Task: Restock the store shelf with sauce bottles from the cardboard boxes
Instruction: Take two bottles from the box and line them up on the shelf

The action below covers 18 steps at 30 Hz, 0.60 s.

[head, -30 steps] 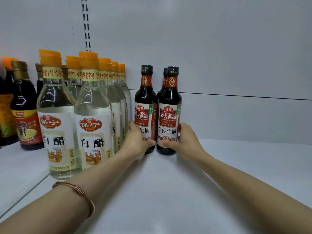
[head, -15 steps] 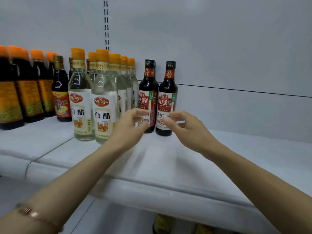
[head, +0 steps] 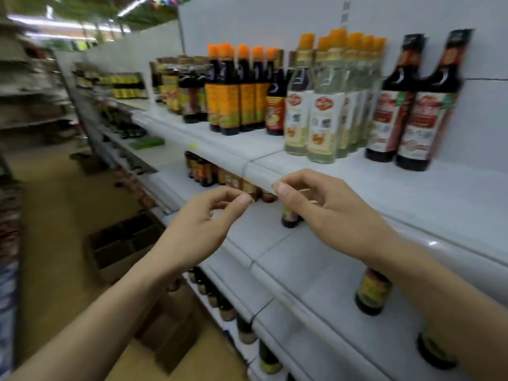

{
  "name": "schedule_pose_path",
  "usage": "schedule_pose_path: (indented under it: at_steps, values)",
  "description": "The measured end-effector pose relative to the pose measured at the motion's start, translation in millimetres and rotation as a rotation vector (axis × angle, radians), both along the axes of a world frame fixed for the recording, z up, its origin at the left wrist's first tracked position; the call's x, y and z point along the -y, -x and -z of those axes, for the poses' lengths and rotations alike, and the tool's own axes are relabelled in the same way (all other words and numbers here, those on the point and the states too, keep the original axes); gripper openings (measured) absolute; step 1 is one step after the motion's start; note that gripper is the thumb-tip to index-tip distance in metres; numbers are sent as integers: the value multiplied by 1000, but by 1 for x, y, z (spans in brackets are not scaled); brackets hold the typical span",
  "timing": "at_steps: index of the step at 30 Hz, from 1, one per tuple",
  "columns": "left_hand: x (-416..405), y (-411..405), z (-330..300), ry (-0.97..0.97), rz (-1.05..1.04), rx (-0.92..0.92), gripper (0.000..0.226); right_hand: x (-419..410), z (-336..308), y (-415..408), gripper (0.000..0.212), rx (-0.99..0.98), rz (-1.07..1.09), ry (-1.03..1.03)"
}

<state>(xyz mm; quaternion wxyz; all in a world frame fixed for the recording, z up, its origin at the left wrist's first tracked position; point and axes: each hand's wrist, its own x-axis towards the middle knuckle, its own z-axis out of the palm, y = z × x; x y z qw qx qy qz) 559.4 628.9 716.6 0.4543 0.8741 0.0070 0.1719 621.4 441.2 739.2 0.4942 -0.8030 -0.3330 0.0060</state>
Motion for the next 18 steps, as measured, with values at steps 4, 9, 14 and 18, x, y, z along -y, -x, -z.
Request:
schedule_pose_path:
  at_steps: [4,9,14,18]
  values:
    - [-55,40,0,-43,-115,-27,31,-60,12,8,29,-52,-112,60]
    - [-132,75,4,-58,-220,-15,37,-148,11,19,44,-44,-232,83]
    - [-239,108,13,-112,-306,-60,41,-256,17,30,31,-7,-316,116]
    - [-327,122,17,-161,-337,-91,36,-342,24,29,28,37,-350,167]
